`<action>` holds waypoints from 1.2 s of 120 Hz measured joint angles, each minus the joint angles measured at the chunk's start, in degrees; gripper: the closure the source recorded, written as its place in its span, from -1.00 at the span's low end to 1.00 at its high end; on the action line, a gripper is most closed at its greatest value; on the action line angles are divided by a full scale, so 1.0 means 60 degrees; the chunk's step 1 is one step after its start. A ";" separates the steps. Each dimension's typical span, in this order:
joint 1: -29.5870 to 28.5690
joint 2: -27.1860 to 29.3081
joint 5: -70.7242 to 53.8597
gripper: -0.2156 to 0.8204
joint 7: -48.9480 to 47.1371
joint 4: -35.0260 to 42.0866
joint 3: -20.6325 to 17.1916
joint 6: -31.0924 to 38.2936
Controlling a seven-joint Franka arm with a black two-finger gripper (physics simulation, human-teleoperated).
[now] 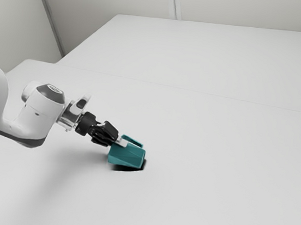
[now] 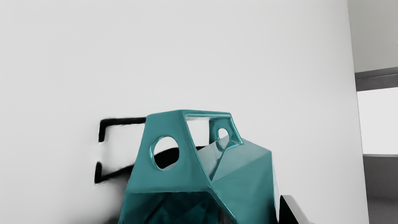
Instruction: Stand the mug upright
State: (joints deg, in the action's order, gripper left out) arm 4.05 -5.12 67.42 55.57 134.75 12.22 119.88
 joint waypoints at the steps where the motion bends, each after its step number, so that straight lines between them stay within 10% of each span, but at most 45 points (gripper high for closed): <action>1: 0.0000 0.0000 0.0000 0.55 0.0004 -0.0002 0.0000 0.0001; 72: 0.0344 0.0573 -0.0437 0.90 0.0009 -0.0658 0.0022 0.0054; 144: 0.0169 -0.0136 -0.5406 0.90 -0.2005 -0.3029 0.0149 -0.0247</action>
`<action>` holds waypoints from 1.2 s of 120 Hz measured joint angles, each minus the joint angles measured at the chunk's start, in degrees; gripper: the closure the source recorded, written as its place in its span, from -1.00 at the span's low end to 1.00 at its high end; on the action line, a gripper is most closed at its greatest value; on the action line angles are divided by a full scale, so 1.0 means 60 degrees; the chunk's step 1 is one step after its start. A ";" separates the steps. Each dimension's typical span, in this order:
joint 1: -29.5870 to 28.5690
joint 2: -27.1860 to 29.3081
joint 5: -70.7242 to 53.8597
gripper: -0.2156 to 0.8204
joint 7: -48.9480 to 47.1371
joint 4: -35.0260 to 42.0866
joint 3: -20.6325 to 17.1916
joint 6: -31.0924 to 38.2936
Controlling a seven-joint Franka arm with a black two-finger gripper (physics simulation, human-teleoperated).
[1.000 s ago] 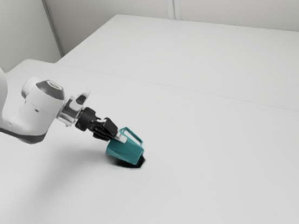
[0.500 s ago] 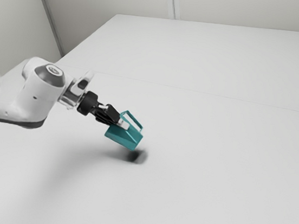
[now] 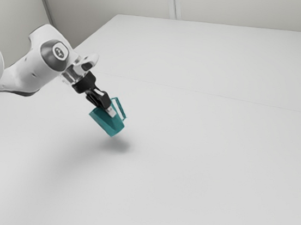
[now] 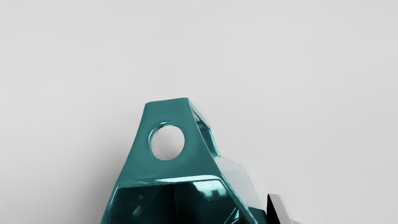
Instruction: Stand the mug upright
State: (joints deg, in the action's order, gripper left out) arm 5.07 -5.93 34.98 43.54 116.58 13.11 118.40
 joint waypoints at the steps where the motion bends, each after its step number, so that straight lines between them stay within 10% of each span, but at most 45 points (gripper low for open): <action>1: -0.0025 -0.0067 -0.0072 0.90 -0.0030 -0.0071 -0.0006 -0.0017; 107: 0.0269 -0.1868 -0.3322 0.89 -0.2671 -0.1674 -0.0059 0.0366; 144: 0.0268 -0.1959 -0.3220 0.42 -0.2939 -0.1727 -0.0075 0.0475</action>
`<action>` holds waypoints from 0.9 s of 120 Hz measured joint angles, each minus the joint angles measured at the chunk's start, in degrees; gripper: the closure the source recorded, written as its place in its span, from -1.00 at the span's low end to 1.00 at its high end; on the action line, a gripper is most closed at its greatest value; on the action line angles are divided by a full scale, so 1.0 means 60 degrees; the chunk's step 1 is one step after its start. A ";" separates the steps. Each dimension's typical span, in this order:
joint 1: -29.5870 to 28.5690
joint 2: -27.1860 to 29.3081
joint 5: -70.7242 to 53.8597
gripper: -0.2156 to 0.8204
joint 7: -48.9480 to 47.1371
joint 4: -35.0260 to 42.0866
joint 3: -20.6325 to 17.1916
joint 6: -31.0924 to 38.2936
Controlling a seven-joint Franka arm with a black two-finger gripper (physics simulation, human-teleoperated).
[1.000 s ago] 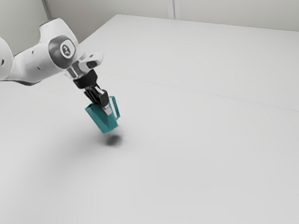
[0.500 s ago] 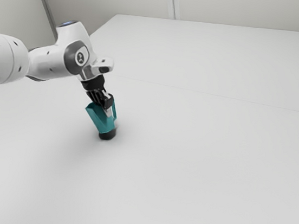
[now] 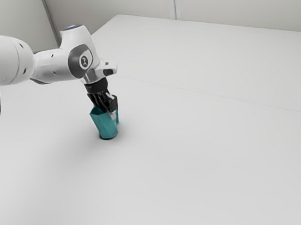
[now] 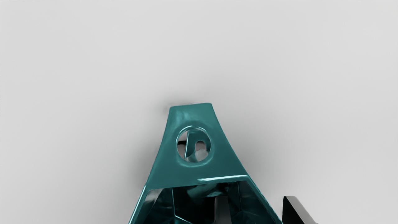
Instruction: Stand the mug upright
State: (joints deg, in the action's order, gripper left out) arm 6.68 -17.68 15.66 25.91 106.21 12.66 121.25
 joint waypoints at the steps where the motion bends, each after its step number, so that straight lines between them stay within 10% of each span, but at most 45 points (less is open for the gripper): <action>1: 0.0000 0.0002 0.0001 0.41 -0.0005 0.0000 0.0000 0.0006; 108: 0.0057 0.2048 -0.2295 -0.49 -0.0427 -0.2122 -0.0174 -0.2273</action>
State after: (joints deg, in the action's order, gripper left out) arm 7.02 -5.40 1.89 23.35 93.48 11.62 107.61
